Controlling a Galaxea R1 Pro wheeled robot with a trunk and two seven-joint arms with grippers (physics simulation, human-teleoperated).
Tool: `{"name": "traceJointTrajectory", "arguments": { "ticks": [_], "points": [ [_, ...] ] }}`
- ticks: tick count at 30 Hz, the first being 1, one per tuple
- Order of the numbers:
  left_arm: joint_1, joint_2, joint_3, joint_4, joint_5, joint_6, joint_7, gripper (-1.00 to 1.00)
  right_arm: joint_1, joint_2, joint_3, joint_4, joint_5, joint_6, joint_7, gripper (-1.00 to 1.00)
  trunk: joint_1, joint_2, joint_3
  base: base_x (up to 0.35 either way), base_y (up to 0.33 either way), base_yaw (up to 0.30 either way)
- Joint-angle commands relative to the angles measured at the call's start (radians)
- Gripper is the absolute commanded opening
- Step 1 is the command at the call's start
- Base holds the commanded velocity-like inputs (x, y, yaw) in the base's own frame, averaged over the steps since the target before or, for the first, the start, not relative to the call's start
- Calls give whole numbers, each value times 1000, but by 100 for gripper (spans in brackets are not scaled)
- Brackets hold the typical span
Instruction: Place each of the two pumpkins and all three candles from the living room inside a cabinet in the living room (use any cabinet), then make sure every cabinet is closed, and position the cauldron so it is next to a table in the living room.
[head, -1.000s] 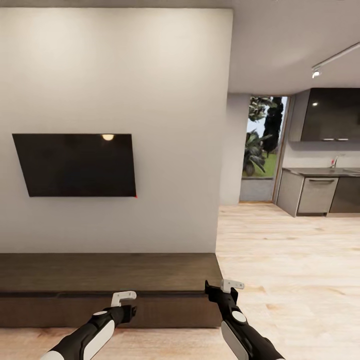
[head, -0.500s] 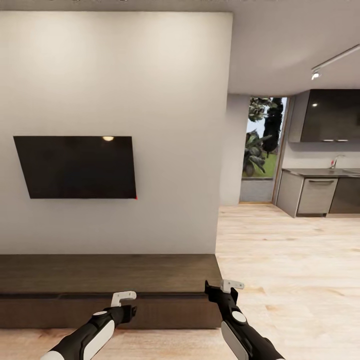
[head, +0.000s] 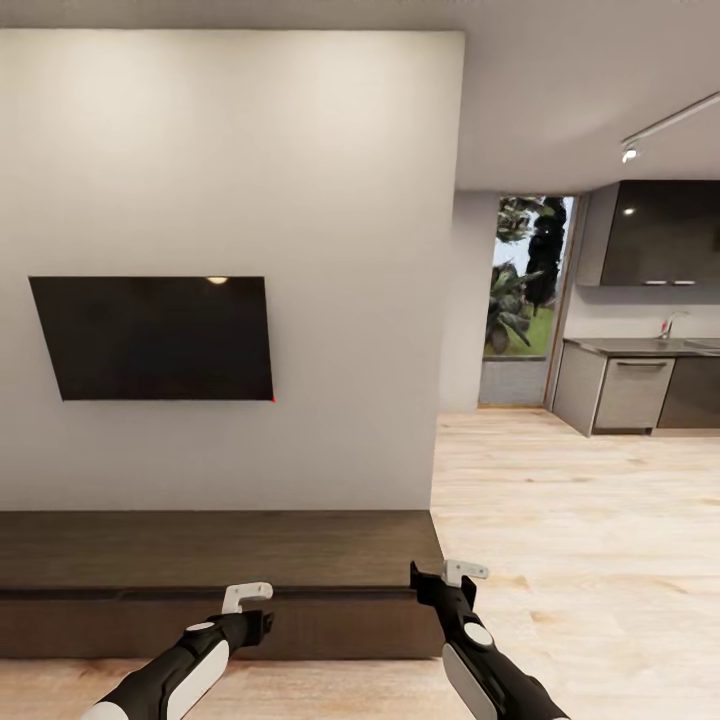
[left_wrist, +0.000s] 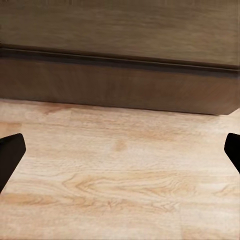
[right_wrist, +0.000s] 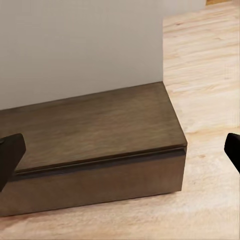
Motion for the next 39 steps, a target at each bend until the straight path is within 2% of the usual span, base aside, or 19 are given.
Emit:
{"name": "traceJointTrajectory", "arguments": {
  "ticks": [1,6,10,12,15,22,27,30,35,39],
  "points": [
    [-1,2,-8,-3,9,2,10,100,-1,-1,6,5,-11,-6,-8,100,-4,6,1,0,0,0],
    [-3,0,-9,29,7,-5,10,100,-2,0,-7,51,-12,-6,-14,100,-23,41,17,0,0,0],
    [-6,-14,-10,139,6,-18,10,100,-2,0,-47,116,-11,-6,-16,100,-38,69,30,0,0,0],
    [-7,-17,-10,168,6,-29,10,100,-2,-3,-68,144,-11,-6,-17,100,-46,83,36,0,0,0],
    [-6,-19,-10,244,6,-66,9,100,-2,-11,-94,186,-11,-6,-18,100,-57,104,45,0,0,0],
    [-2,-20,-17,332,2,-154,1,100,-2,-30,-147,295,-11,-6,-19,100,-84,153,67,0,0,0],
    [9,-20,-20,355,-2,-195,-41,100,-2,-35,-159,389,-11,-10,-19,100,-103,188,83,0,0,0],
    [26,-22,-22,416,-3,-247,-62,100,-2,-36,-161,467,-11,-13,-19,100,-115,209,92,0,0,0],
    [107,-25,-23,463,-4,-316,-70,100,0,-38,-161,533,-13,-16,-19,100,-134,244,108,0,0,0],
    [137,-26,-23,471,-4,-345,-72,100,0,-39,-161,560,-14,-17,-18,100,-149,272,120,0,0,0]
  ]
}}
